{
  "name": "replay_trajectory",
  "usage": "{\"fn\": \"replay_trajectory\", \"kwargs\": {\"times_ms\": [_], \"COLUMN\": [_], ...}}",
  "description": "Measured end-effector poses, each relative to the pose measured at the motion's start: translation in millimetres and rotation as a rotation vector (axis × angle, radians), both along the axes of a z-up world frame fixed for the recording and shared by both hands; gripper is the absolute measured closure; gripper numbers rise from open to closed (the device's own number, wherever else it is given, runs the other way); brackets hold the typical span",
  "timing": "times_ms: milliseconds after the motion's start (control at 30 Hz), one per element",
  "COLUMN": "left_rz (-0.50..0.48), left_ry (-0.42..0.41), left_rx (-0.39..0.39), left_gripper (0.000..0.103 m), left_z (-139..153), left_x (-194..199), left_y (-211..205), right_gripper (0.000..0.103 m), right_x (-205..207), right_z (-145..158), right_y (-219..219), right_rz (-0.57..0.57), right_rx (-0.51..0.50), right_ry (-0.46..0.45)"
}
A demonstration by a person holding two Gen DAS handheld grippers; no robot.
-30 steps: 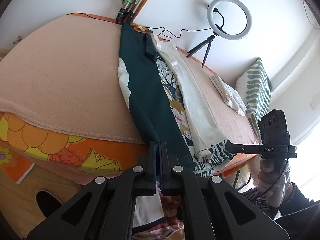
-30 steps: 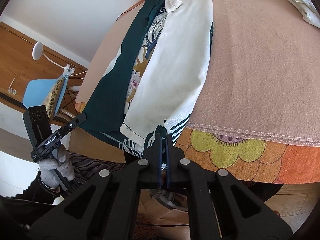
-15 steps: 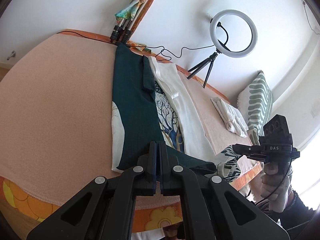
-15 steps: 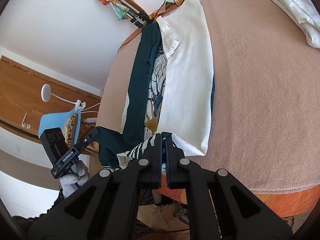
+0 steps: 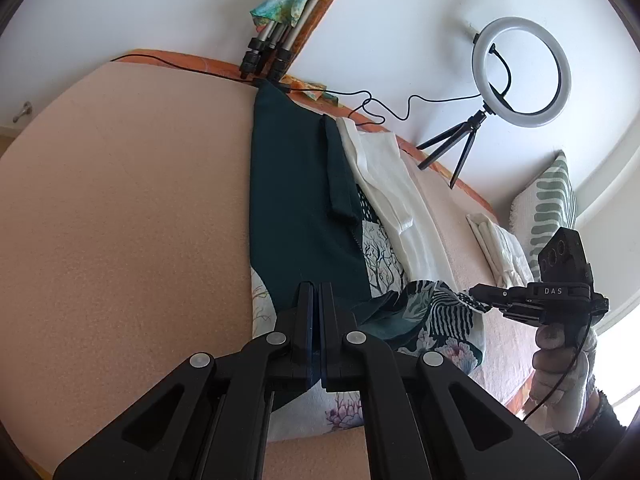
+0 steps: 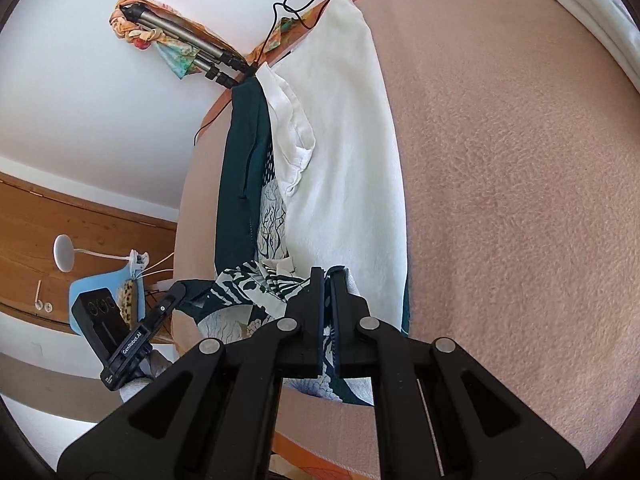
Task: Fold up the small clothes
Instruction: 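Lift the hem end with both tools and carry it toward the collar end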
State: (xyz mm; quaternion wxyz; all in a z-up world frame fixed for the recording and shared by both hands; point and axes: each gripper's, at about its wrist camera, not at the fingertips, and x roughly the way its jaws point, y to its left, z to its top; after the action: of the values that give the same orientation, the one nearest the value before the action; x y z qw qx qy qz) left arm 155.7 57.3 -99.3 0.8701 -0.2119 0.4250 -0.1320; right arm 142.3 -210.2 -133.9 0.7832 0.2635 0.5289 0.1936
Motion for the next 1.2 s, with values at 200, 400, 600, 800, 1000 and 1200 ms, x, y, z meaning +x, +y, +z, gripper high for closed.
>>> {"fn": "replay_trajectory", "kwargs": {"times_ms": [200, 400, 600, 800, 1000, 1200], "left_rz": [-0.002, 0.000, 0.008, -0.061, -0.115, -0.077], "left_ry": [0.026, 0.033, -0.095, -0.069, -0.021, 0.002], "left_rx": [0.007, 0.027, 0.078, 0.164, 0.277, 0.412], "left_gripper": [0.102, 0.077, 0.063, 0.063, 0.063, 0.063], "left_z": [-13.7, -4.9, 20.0, 3.8, -15.6, -29.8], "left_x": [8.1, 14.4, -2.5, 6.0, 20.2, 28.0], "left_y": [0.8, 2.8, 16.9, 2.6, -21.9, -23.0], "right_gripper": [0.099, 0.098, 0.058, 0.058, 0.067, 0.075], "right_x": [10.1, 14.6, -2.8, -12.2, -4.7, 0.6], "right_z": [-15.6, -16.3, 20.2, 21.2, -1.4, -7.7], "right_y": [1.8, -9.1, -19.1, -3.5, 27.6, 38.8], "right_rz": [-0.014, -0.018, 0.035, 0.105, 0.189, 0.201], "right_rx": [-0.044, 0.007, -0.063, -0.248, -0.381, -0.509], "right_ry": [0.028, 0.044, -0.114, -0.196, -0.189, -0.197]}}
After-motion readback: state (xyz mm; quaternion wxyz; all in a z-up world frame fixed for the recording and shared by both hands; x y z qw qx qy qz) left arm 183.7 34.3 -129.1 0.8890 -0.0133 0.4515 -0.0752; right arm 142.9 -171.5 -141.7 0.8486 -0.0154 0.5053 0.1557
